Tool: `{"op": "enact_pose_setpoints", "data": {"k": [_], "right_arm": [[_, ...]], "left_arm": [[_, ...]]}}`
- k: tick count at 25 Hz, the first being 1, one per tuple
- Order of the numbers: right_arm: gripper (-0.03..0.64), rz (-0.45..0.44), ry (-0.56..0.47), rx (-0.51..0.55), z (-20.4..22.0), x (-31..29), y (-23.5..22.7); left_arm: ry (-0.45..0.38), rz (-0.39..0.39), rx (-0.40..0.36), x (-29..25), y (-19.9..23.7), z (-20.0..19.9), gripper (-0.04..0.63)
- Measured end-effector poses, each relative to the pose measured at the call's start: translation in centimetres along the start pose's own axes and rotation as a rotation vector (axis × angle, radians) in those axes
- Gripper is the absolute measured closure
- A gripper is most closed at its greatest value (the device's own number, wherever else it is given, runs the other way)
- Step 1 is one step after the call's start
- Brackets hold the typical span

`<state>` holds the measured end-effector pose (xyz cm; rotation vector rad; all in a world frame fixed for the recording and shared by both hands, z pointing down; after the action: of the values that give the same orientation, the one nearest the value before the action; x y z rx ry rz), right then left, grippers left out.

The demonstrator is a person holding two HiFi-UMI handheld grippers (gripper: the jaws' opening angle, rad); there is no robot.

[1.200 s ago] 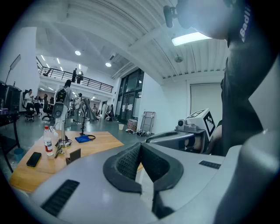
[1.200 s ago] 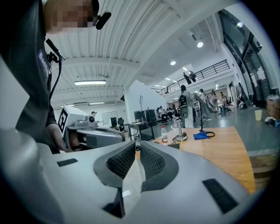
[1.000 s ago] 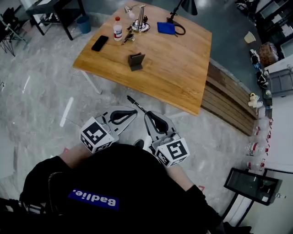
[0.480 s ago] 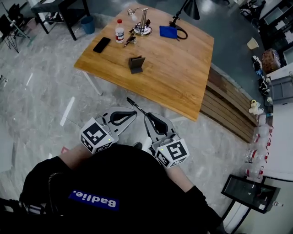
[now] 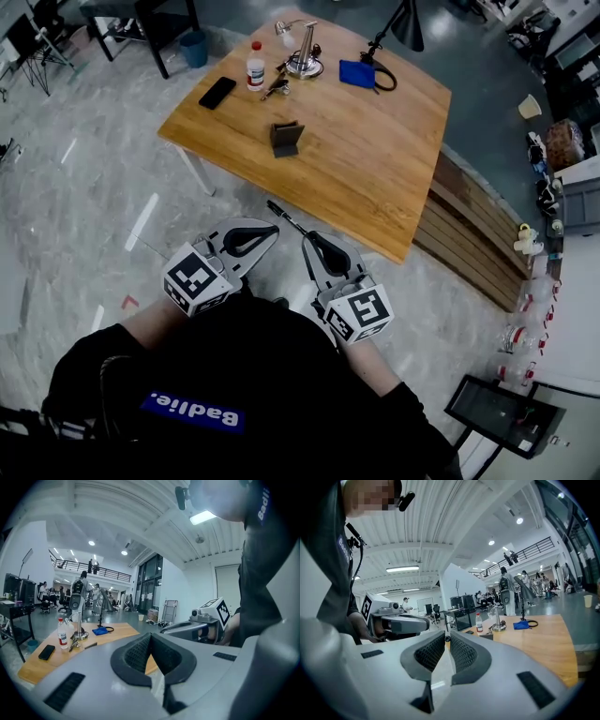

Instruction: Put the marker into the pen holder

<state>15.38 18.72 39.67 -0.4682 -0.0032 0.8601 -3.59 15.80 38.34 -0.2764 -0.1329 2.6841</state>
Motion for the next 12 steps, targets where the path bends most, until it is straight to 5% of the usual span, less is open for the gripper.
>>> {"op": "enact_pose_setpoints", "data": {"k": [12], "right_arm": [[0.577, 0.104, 0.028, -0.003, -4.3, -11.0, -4.9]], "left_arm": [[-0.031, 0.028, 0.006, -2.5, 13.9, 2.1, 0.586]]}}
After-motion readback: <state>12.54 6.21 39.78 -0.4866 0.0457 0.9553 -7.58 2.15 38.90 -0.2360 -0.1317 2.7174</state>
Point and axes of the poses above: the fingertips, and each gripper's own axes: x backward along the fingers, y to its left, z out of its underside, the point moved 9 cm from there along x, backward along the fingers, and after that the axes turned 13 degrees about -x, right-handed, at the moved point
